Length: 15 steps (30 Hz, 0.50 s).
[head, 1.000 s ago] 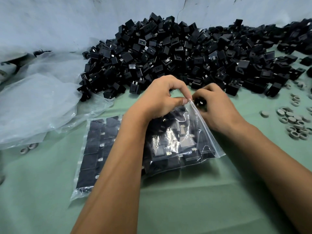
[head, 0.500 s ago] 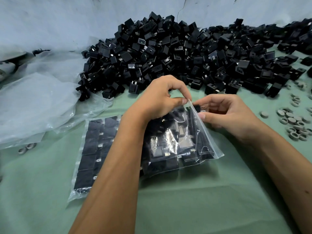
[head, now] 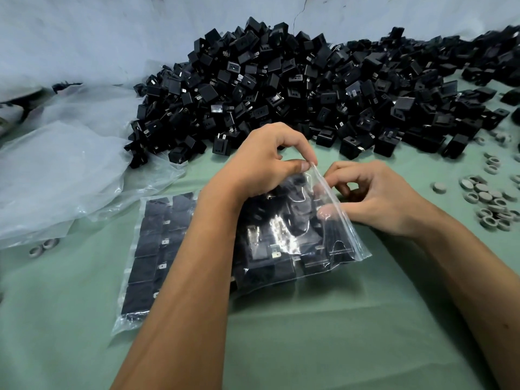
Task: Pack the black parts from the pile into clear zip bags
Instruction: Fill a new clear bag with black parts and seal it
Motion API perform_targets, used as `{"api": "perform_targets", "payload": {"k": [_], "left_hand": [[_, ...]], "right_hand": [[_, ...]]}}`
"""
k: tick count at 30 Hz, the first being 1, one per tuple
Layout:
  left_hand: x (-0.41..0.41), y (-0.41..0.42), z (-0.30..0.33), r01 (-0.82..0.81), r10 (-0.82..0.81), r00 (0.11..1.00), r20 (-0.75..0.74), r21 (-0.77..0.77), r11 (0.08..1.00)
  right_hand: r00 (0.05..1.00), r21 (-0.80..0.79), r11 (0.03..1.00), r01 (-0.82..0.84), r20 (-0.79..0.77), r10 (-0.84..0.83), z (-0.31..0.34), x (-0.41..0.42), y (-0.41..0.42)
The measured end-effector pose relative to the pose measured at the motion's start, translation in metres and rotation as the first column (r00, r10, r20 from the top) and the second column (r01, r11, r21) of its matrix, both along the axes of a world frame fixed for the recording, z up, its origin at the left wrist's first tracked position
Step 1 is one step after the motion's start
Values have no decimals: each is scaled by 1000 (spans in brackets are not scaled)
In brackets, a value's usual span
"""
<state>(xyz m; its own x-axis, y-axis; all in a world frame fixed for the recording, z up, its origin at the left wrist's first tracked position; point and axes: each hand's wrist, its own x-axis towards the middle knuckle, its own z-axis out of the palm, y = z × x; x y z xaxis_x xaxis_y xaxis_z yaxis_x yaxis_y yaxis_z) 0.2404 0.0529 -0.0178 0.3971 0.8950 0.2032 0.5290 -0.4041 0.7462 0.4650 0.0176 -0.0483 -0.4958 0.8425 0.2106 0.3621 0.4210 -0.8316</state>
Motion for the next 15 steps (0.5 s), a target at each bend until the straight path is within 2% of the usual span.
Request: {"api": "perform_targets", "payload": {"k": [3,10,15], "left_hand": [[-1,0,0,0,0,1000,3,7,1000],[2,-1,-1,-2,2,1000,9,-1,1000],[2,0,-1,-1,1,1000,1,8,1000]], "right_hand": [[999,29,999,41,-25,-41,3,11,4],[993,-9,1000,-22,-112,21,-4,-5,0],[993,-26,999,-31,-115,27,-5,-9,0]]}}
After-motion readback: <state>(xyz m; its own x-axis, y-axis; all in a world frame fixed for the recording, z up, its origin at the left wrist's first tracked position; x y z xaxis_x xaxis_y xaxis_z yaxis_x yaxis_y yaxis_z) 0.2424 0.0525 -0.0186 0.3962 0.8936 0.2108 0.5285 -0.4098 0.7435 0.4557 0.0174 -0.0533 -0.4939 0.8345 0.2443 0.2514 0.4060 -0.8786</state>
